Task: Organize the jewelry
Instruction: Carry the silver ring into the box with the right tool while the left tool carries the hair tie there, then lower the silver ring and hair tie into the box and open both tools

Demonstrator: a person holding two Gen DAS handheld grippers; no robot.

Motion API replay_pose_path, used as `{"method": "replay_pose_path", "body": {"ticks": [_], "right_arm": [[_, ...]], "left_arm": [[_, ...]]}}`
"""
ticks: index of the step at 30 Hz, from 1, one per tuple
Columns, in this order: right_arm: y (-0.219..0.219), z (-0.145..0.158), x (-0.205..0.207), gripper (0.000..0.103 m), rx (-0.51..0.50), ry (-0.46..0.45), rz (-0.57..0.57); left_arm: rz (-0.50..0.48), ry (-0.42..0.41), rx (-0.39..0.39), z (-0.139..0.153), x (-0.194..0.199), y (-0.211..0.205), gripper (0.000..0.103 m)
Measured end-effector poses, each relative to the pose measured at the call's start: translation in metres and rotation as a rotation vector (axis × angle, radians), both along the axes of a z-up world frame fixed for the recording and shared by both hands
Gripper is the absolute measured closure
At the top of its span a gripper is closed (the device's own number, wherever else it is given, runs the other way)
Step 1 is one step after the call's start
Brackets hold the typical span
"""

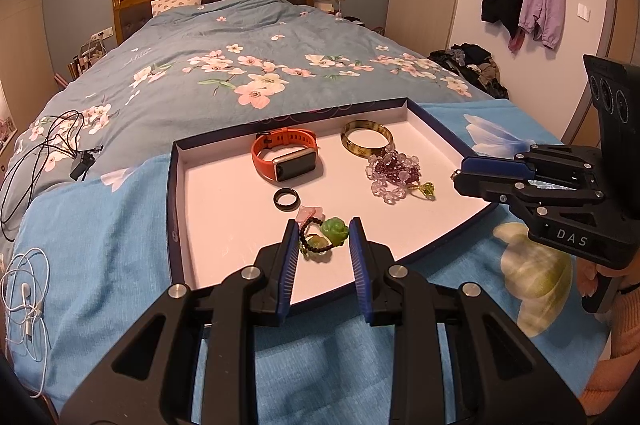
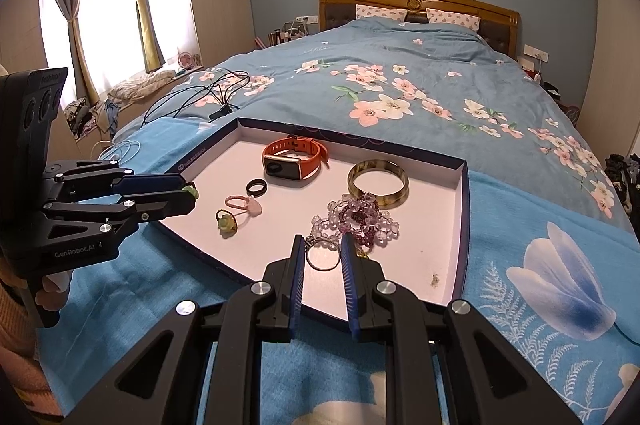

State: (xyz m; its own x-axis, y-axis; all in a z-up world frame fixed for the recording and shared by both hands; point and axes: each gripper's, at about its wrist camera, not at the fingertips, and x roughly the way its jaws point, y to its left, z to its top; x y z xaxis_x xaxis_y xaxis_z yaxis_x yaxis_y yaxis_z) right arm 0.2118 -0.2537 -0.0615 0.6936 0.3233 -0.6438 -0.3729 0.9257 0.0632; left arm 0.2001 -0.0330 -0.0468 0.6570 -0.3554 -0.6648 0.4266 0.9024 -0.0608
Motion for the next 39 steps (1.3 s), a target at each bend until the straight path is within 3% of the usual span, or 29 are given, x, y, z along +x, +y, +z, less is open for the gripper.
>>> {"method": "replay_pose_path", "body": {"ticks": [39], "right_arm": [[0.006, -0.012, 0.015, 0.087, -0.005, 0.034, 0.004]], "left_arm": [[0.001, 0.05, 0.033, -0.018, 0.017, -0.006, 0.077]]}}
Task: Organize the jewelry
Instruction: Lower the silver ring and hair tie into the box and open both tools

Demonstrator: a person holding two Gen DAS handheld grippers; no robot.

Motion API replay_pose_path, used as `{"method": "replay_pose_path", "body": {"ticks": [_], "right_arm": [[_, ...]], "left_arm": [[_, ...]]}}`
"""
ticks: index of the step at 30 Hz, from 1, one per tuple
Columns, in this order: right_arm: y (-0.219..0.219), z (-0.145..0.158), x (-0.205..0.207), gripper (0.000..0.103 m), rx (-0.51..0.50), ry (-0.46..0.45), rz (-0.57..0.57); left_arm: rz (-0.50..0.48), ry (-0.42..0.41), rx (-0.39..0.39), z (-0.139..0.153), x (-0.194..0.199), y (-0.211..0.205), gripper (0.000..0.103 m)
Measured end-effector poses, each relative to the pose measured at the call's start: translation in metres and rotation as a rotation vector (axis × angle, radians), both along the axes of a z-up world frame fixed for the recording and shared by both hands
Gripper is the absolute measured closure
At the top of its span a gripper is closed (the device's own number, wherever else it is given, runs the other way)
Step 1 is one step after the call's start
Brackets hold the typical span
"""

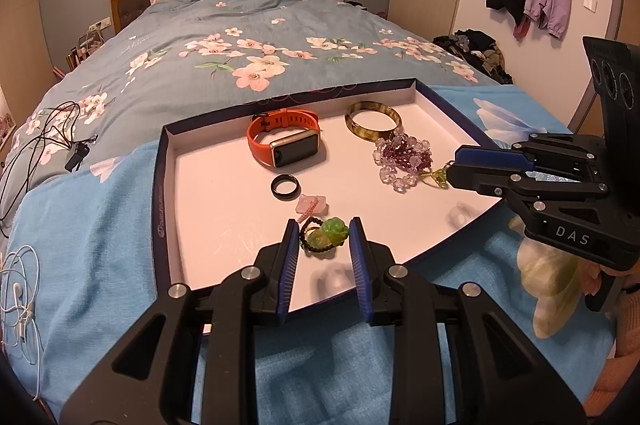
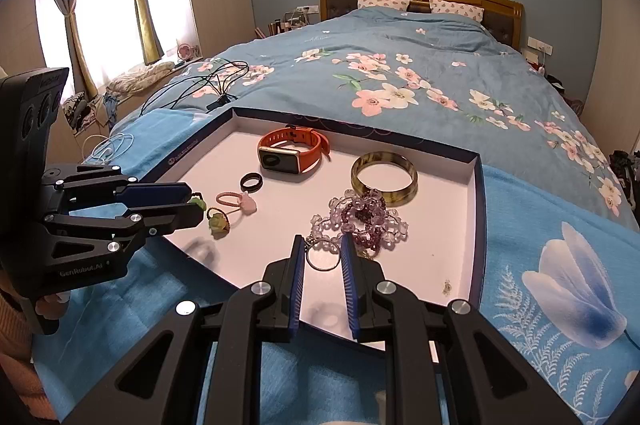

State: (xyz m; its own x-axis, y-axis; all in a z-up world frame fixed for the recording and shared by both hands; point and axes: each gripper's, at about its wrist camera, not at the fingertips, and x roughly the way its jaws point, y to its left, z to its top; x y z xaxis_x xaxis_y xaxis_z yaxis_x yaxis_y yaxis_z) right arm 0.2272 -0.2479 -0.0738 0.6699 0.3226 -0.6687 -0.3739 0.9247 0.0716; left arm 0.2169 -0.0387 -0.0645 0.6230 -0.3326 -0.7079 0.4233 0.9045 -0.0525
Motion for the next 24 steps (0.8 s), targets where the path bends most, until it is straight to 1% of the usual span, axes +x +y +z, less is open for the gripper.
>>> {"method": "replay_pose_path", "body": {"ticks": [24], "right_arm": [[0.003, -0.014, 0.021, 0.087, -0.027, 0.06, -0.016]], "left_arm": [[0.005, 0.042, 0.022, -0.013, 0.012, -0.007, 0.077]]}}
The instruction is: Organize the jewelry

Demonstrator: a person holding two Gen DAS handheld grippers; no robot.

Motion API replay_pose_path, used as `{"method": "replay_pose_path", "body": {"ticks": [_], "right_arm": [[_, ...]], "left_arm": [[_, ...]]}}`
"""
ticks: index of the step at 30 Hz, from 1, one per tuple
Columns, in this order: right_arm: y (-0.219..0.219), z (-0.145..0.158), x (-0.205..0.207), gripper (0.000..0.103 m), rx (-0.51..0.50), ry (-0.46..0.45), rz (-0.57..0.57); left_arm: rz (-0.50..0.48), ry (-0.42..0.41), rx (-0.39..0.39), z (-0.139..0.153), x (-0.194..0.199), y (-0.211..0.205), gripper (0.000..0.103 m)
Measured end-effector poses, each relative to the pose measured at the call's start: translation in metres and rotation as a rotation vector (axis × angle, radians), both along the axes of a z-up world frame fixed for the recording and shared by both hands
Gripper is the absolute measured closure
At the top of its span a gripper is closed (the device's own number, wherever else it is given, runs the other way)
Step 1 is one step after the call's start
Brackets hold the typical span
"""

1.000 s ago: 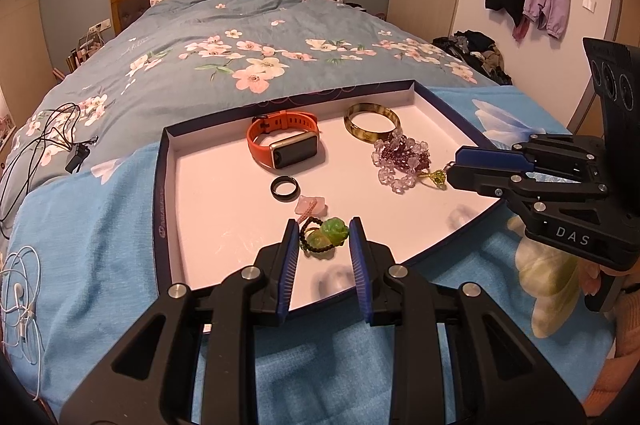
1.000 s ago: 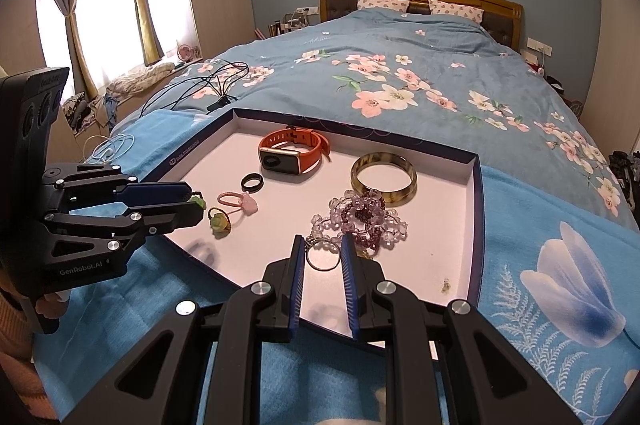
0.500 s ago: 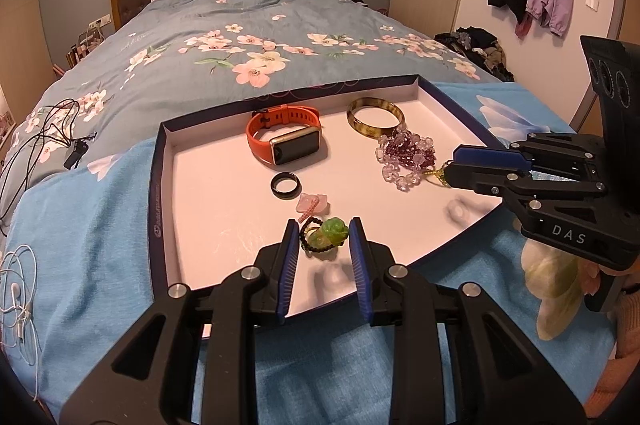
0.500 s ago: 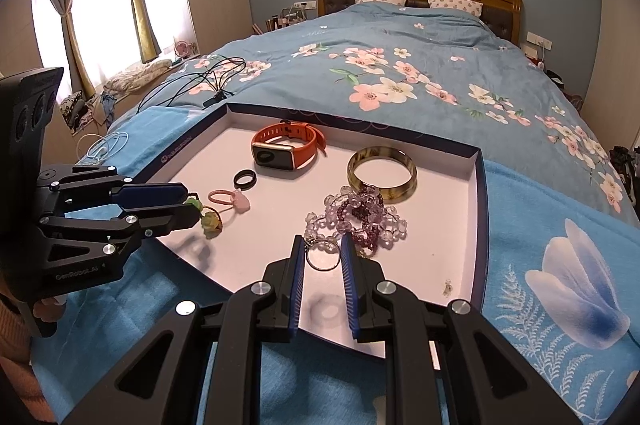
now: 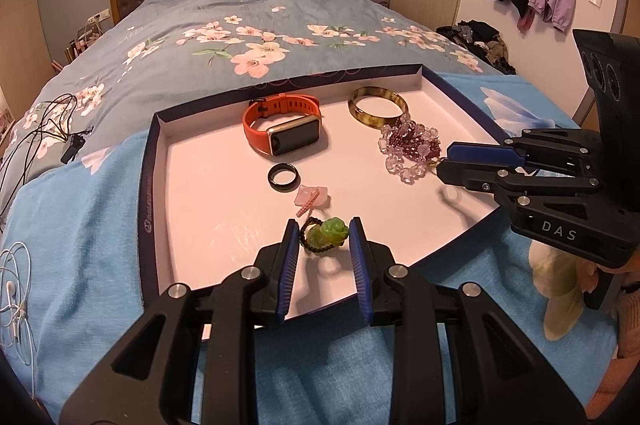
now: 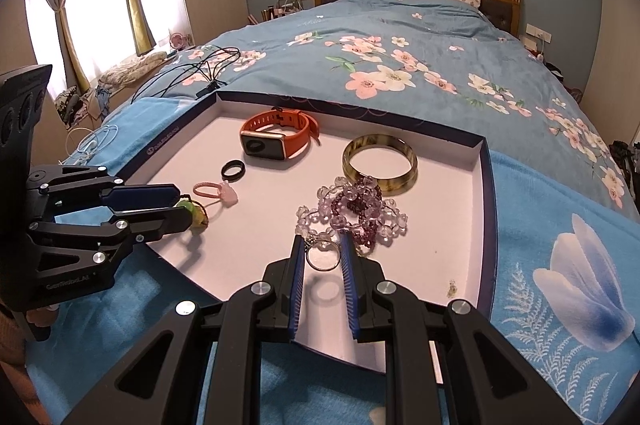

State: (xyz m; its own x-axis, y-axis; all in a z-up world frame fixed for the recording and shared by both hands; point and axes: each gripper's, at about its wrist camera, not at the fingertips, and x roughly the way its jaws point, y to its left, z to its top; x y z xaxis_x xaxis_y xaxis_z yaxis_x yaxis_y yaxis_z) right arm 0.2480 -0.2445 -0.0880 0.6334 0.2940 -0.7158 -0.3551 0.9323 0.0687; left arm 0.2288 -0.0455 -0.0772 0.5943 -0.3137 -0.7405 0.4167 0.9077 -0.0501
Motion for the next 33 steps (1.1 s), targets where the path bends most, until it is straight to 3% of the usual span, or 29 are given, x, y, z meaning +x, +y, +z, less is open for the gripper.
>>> {"method": "replay_pose_path", "body": {"ticks": [15, 19, 24, 26, 28, 30, 31, 33], "right_arm": [[-0.004, -0.005, 0.004, 0.084, 0.002, 0.023, -0.034], [-0.008, -0.003, 0.001, 0.067, 0.014, 0.017, -0.057], [-0.013, 0.006, -0.007, 0.062, 0.045, -0.005, -0.07], [-0.014, 0.01, -0.014, 0.047, 0.057, -0.02, -0.074], [-0.016, 0.014, -0.023, 0.038, 0.063, -0.044, -0.088], [-0.016, 0.017, -0.03, 0.037, 0.061, -0.063, -0.096], [-0.017, 0.019, -0.034, 0.033, 0.061, -0.071, -0.098], [-0.02, 0.022, -0.043, 0.019, 0.073, -0.093, -0.11]], "left_arm": [[0.027, 0.026, -0.009, -0.007, 0.007, 0.002, 0.073], [0.044, 0.02, -0.013, -0.006, 0.007, 0.005, 0.062], [0.057, 0.0, -0.02, -0.001, -0.001, 0.008, 0.044], [0.065, -0.02, -0.023, 0.004, -0.007, 0.01, 0.031], [0.072, -0.058, -0.026, 0.011, -0.016, 0.014, 0.029], [0.079, -0.085, -0.033, 0.017, -0.026, 0.018, 0.018], [0.086, -0.104, -0.042, 0.02, -0.031, 0.022, 0.011], [0.101, -0.144, -0.052, 0.025, -0.042, 0.026, 0.006]]}}
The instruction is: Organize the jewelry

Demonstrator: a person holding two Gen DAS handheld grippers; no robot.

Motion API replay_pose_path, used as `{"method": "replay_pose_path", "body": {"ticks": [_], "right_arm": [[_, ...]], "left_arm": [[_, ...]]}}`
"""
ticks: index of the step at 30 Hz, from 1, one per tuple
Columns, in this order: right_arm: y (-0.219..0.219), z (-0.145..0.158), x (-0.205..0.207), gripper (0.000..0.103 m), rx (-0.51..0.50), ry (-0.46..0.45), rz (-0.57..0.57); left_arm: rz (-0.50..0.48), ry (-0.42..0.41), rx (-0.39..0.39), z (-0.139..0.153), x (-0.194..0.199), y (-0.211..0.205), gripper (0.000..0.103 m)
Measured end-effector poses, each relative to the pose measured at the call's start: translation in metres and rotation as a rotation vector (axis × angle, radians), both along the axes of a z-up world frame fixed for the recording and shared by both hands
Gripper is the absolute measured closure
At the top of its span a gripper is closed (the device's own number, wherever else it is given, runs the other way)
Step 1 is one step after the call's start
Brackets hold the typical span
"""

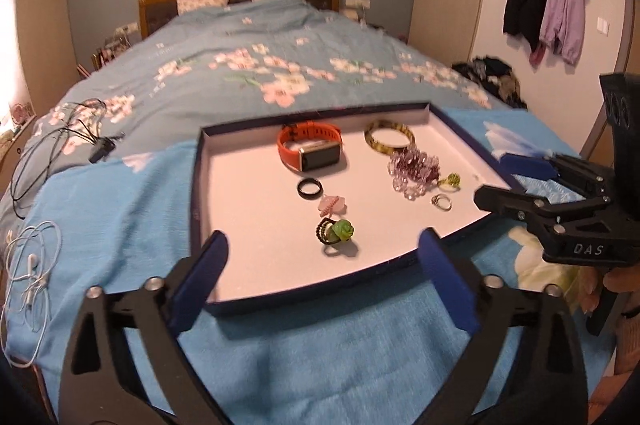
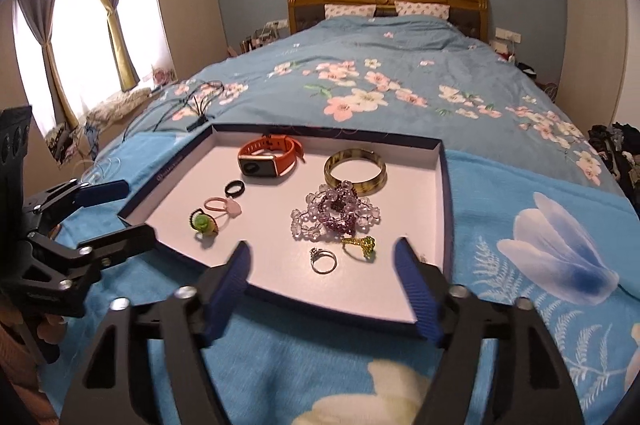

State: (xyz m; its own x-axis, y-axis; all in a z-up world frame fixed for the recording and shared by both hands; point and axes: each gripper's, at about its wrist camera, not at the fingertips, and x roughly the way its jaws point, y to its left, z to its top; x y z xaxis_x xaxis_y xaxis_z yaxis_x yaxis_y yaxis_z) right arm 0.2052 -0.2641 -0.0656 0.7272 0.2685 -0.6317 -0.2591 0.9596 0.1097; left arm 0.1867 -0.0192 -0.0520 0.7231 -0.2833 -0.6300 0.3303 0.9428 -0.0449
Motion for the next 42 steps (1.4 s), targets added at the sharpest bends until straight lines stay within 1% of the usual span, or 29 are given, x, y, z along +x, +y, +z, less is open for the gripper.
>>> {"method": "replay_pose_path", "body": {"ticks": [4, 7, 9, 11, 13, 18, 20, 25, 29, 35, 42], "right_arm": [[-0.002, 0.008, -0.02, 0.007, 0.007, -0.06, -0.016], [-0.003, 0.013, -0.037, 0.007, 0.023, -0.107, -0.037], [-0.001, 0.016, -0.046, 0.007, 0.023, -0.13, -0.043], [0.002, 0.019, -0.057, 0.007, 0.016, -0.174, -0.055], [0.004, 0.021, -0.069, 0.007, 0.013, -0.212, -0.06], [0.013, 0.024, -0.093, 0.007, -0.028, -0.292, -0.061], [0.013, 0.026, -0.101, 0.007, -0.027, -0.321, -0.068], [0.016, 0.026, -0.112, 0.007, -0.037, -0.334, -0.068], [0.018, 0.025, -0.117, 0.007, -0.036, -0.334, -0.067], [0.021, 0.026, -0.126, 0.007, -0.036, -0.359, -0.089], [0.02, 0.025, -0.131, 0.007, -0.031, -0.364, -0.105]], "left_arm": [[0.046, -0.067, -0.011, 0.009, -0.024, 0.009, 0.006], [0.075, -0.112, -0.019, 0.016, -0.041, 0.014, 0.006], [0.103, -0.163, -0.032, 0.022, -0.056, 0.018, 0.006], [0.133, -0.22, -0.044, 0.027, -0.072, 0.022, 0.006], [0.154, -0.255, -0.056, 0.03, -0.085, 0.024, 0.006], [0.18, -0.324, -0.079, 0.037, -0.112, 0.026, 0.006], [0.187, -0.349, -0.087, 0.04, -0.122, 0.025, 0.006], [0.195, -0.392, -0.094, 0.046, -0.141, 0.023, 0.006], [0.202, -0.404, -0.096, 0.049, -0.152, 0.022, 0.006], [0.24, -0.421, -0.105, 0.051, -0.156, 0.028, 0.006], [0.24, -0.446, -0.081, 0.053, -0.163, 0.023, 0.006]]}}
